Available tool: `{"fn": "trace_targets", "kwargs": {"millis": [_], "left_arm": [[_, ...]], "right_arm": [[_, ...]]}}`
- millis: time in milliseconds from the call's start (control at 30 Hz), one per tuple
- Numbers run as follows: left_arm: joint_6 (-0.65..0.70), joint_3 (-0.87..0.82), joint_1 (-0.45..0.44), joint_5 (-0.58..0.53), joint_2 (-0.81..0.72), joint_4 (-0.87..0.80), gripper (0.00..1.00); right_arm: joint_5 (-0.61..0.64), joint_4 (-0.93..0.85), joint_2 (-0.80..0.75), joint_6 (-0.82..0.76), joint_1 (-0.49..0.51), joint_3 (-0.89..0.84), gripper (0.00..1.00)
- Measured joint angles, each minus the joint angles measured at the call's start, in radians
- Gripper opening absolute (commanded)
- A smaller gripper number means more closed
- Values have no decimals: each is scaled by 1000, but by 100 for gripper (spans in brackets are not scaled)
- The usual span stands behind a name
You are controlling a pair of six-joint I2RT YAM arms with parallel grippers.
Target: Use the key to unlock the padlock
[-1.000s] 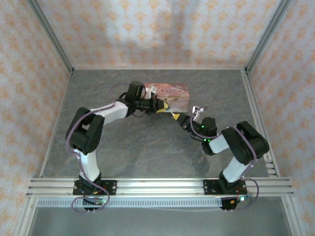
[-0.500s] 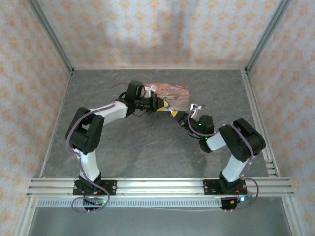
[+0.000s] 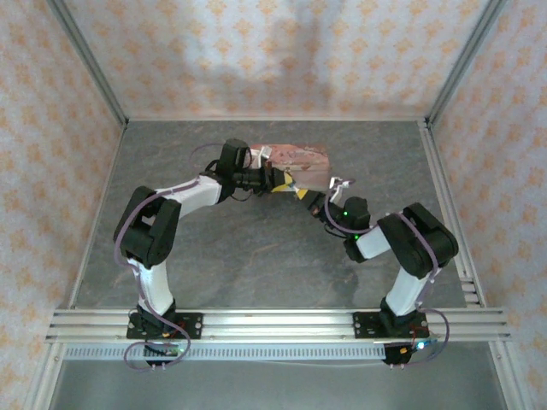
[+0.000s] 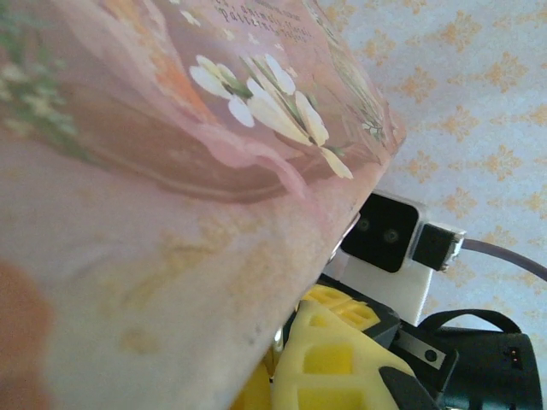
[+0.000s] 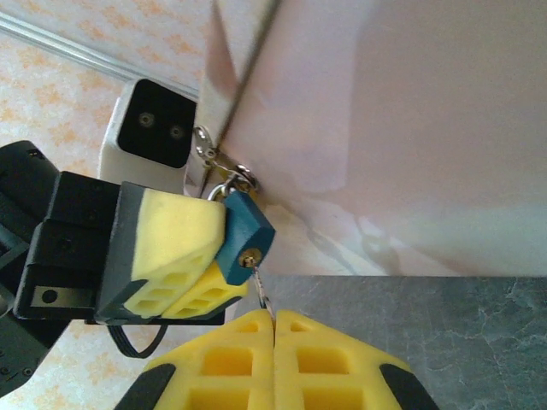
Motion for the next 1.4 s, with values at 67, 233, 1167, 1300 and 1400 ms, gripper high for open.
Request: {"fn": "trace_targets", "kwargs": {"millis": [67,233,1167,1300,1400], "left_arm": [[-5,0,2,3,0,6,0],[-7,0,2,3,6,25,0],[-29,-2,8,10,11,53,0],[-32,-7,8,10,11,65,0],[-32,-9,8,10,11,66,0]], "right_arm": [[0,-1,6,3,0,6,0],[0,0,6,6,0,18,0],[24,0,-34,7,0,-11,0],[27,0,-35,7,0,-11,0],[27,0,-43,7,0,-11,0]]}}
